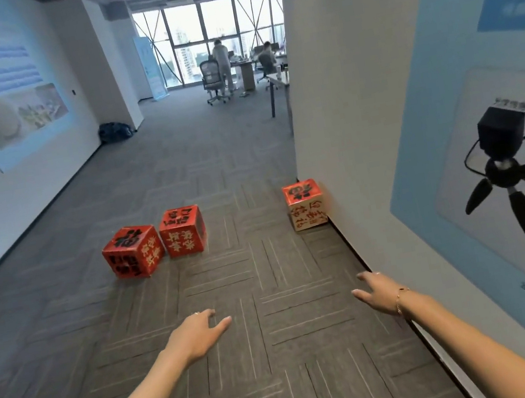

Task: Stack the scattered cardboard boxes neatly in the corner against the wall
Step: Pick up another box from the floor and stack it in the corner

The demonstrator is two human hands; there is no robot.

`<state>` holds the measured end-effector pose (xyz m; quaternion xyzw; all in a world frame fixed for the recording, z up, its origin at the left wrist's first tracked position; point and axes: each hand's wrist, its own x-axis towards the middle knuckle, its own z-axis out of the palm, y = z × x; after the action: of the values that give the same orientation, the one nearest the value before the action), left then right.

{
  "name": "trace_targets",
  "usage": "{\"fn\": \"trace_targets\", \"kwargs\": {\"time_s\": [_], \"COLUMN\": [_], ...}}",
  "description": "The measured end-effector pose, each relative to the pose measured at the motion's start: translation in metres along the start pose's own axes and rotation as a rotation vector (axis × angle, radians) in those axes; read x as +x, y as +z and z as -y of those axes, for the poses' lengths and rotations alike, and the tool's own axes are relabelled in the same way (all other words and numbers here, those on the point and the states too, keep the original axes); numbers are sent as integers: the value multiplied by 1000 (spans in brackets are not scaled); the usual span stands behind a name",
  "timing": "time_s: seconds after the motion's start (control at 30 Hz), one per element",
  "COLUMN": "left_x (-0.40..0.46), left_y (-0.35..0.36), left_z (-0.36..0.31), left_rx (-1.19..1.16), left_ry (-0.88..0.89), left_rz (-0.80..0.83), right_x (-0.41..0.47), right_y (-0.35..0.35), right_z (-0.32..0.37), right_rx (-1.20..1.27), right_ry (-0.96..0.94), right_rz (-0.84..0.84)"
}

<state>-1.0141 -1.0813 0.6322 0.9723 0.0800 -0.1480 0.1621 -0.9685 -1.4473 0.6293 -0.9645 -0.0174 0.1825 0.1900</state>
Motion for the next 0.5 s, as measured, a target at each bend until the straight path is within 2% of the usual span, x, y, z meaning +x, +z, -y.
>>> {"fn": "trace_targets", "kwargs": {"time_s": [0.27,0.5], "left_x": [152,261], "left_y": [-31,-43], "left_z": [-80,-128], "left_rx": [-77,-89], "left_ry": [26,42], "left_rz": [-29,2], "right_x": [138,237], "right_y": [-80,-119], "right_z": [-23,-38], "right_rx": [-26,-32], "right_ry": [11,11], "right_rz": [-37,-20]}}
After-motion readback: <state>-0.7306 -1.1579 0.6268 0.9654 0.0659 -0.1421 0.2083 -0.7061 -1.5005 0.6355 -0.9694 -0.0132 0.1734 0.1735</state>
